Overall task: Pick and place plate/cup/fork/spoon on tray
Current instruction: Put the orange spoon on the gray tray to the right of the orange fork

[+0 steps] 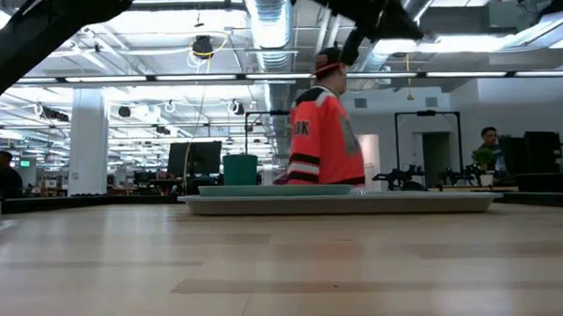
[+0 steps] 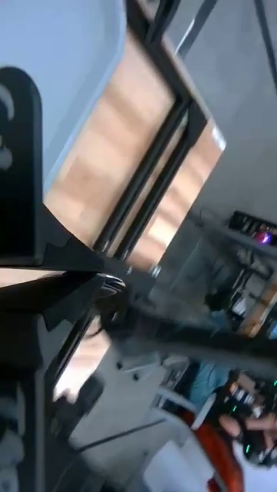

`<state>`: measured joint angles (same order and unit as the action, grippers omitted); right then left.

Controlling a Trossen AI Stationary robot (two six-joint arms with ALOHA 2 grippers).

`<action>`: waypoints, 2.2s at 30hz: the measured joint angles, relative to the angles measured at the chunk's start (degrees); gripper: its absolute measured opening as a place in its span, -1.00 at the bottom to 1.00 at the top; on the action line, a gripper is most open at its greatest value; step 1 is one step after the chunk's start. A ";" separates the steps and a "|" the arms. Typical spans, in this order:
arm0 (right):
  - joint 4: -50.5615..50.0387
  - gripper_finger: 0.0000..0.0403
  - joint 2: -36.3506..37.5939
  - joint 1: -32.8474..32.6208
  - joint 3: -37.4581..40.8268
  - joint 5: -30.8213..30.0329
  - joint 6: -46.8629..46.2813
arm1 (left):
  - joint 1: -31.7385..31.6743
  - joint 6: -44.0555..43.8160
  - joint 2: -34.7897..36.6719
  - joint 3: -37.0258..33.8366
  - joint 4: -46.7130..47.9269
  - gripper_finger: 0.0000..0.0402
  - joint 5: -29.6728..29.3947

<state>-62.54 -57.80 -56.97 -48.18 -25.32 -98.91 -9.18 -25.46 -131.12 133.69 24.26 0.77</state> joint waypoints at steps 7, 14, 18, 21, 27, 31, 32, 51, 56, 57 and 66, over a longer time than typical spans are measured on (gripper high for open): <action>-0.24 0.29 0.00 0.50 0.00 -0.73 0.00 | -5.70 2.43 -0.15 -3.88 -2.10 -1.00 0.90; -0.48 0.29 0.00 0.50 0.00 -2.47 0.02 | -9.84 3.31 -1.55 -6.89 -7.15 -1.00 2.80; -0.70 0.29 0.00 0.50 0.00 -3.31 0.04 | -11.46 0.68 -4.46 -7.06 -9.51 -1.00 6.40; -0.70 0.29 0.00 0.50 0.00 -3.31 0.02 | -11.86 0.95 -6.28 -7.06 -9.98 -1.00 6.71; -1.43 0.29 0.00 0.50 0.00 -3.33 0.17 | -11.79 2.56 -7.62 -7.25 -9.59 -1.00 6.45; -1.55 0.29 0.00 0.50 0.00 -3.48 0.22 | -11.82 4.77 -8.72 -7.35 -7.42 -1.00 5.04; -1.53 0.29 0.00 0.50 0.00 -3.50 0.22 | -11.77 5.31 -9.10 -7.30 -7.69 -1.00 4.78; -1.63 0.29 0.00 0.50 0.00 -3.48 0.11 | -12.66 8.36 -13.45 -7.36 -5.25 -1.00 9.48; -1.70 0.29 0.00 0.50 0.00 -3.48 0.05 | -13.44 9.96 -13.45 -7.34 -4.67 -1.00 10.34; -1.73 0.29 0.00 0.50 0.00 -3.48 0.02 | -13.59 9.99 -13.45 -7.34 -4.63 -1.00 10.75; -1.75 0.29 0.00 0.50 0.00 -3.50 0.22 | -13.20 11.18 -13.45 -7.34 -3.06 -1.00 11.23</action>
<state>-64.29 -57.80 -56.47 -48.18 -28.82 -98.70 -22.38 -14.28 -144.57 126.34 21.19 12.00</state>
